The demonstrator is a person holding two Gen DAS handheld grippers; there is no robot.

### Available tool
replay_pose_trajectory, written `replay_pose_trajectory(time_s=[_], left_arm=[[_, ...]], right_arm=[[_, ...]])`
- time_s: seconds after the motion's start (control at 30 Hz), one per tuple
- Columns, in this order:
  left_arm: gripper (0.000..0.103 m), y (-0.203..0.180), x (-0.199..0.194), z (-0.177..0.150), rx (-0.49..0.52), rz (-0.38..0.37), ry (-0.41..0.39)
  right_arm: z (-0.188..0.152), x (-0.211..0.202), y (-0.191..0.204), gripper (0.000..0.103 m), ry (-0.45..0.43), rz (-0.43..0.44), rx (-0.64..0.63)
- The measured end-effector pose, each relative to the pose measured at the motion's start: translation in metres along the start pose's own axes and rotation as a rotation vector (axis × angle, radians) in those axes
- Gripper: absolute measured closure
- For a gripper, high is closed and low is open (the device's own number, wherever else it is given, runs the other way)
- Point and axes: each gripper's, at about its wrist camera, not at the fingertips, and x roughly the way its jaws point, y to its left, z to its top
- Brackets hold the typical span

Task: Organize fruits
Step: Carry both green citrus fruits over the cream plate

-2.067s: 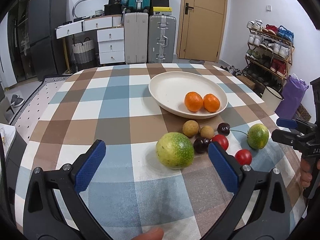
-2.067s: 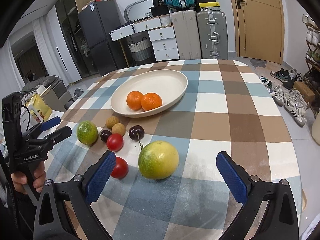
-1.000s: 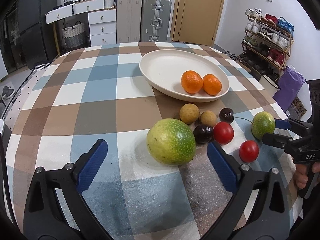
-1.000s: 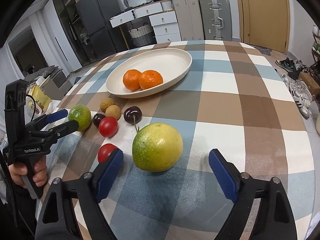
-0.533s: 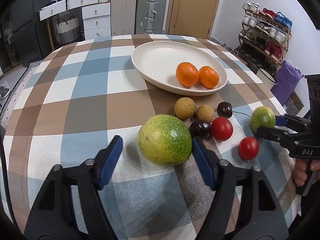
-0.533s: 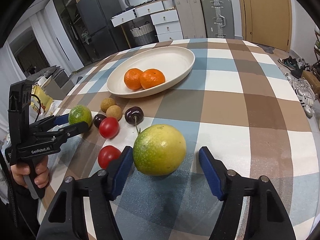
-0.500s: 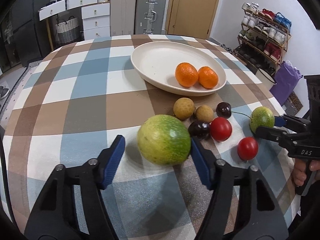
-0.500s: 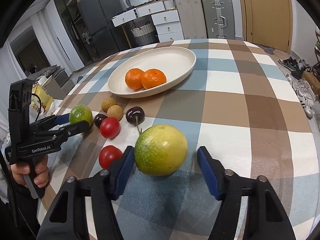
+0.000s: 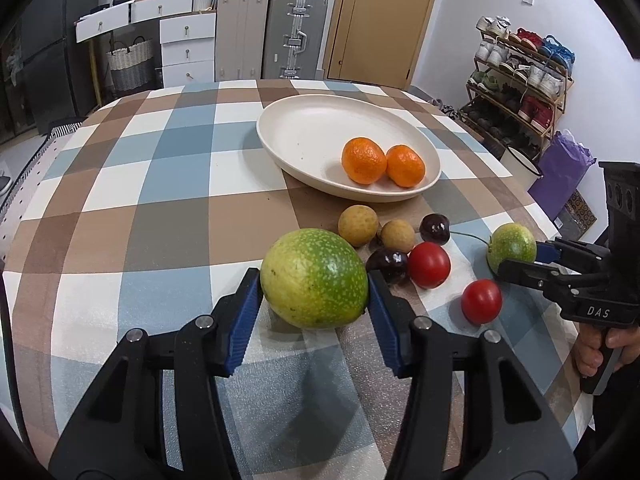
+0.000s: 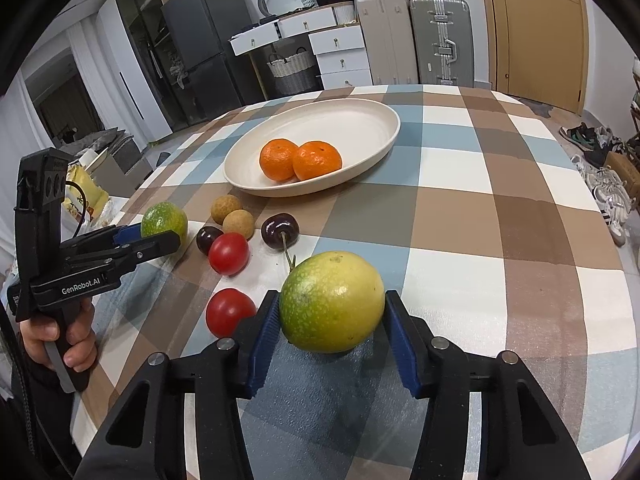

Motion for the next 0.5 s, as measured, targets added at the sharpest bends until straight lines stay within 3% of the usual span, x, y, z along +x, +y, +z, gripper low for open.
replay_pose_trajectory(time_s=[0.5], left_arm=[[0.053,-0.009,-0.02,0.006,0.015,0.001,-0.043]], right_arm=[[0.009,-0.024,0.0,0.052,-0.078,0.011,-0.002]])
